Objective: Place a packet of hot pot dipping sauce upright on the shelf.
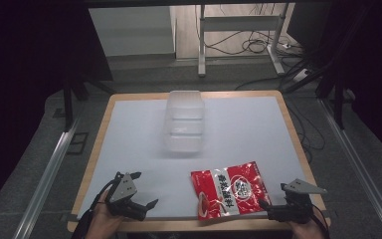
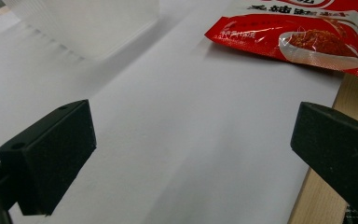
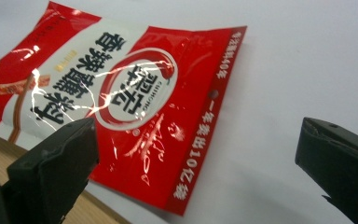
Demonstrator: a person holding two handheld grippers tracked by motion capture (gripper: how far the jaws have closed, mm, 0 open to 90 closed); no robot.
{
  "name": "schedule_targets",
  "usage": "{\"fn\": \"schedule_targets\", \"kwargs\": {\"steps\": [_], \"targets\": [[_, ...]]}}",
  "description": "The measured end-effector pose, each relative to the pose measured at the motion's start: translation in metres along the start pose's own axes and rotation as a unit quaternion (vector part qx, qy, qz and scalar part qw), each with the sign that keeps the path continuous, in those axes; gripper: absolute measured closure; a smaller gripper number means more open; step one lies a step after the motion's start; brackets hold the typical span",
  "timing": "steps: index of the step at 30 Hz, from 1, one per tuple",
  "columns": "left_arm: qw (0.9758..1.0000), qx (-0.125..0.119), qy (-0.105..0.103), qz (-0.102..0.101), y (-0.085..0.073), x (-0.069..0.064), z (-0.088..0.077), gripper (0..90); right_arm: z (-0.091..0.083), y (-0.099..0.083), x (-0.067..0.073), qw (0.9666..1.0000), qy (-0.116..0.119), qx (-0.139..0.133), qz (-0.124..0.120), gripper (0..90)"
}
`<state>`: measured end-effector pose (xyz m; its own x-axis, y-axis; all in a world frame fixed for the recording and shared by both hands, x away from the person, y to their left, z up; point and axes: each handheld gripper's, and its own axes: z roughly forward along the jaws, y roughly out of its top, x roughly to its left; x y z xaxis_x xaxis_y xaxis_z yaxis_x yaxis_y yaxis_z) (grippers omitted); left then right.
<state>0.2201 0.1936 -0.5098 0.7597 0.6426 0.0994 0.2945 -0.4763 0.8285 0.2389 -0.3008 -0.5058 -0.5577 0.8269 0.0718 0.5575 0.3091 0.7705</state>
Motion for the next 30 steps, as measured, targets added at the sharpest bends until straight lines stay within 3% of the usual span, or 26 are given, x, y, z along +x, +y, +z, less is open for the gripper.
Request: {"fn": "schedule_targets", "kwargs": {"steps": [4, 12, 17, 20, 30], "targets": [[1.0, 0.001, 0.0, 0.002, 0.0, 0.0, 0.0, 0.0, 0.005, 0.003, 0.001, 1.0, -0.001, 0.006, -0.005, 1.5], [1.0, 0.003, -0.003, 0.004, 0.0, -0.001, 0.001, 0.0, 0.023, 0.006, 0.003, 0.999, 0.026, 0.034, -0.015, 1.5], [1.0, 0.005, -0.002, 0.006, 0.001, -0.002, 0.002, 0.0, 0.036, 0.008, 0.003, 0.9967, 0.058, 0.056, -0.01, 1.2], [1.0, 0.005, -0.003, 0.006, 0.001, -0.002, 0.002, 0.0, 0.04, 0.009, 0.004, 0.9958, 0.065, 0.065, -0.006, 1.7], [0.9999, 0.008, -0.003, 0.009, 0.001, -0.003, 0.003, 0.0, 0.051, 0.017, 0.012, 0.9916, 0.108, 0.069, -0.017, 4.3]]}}
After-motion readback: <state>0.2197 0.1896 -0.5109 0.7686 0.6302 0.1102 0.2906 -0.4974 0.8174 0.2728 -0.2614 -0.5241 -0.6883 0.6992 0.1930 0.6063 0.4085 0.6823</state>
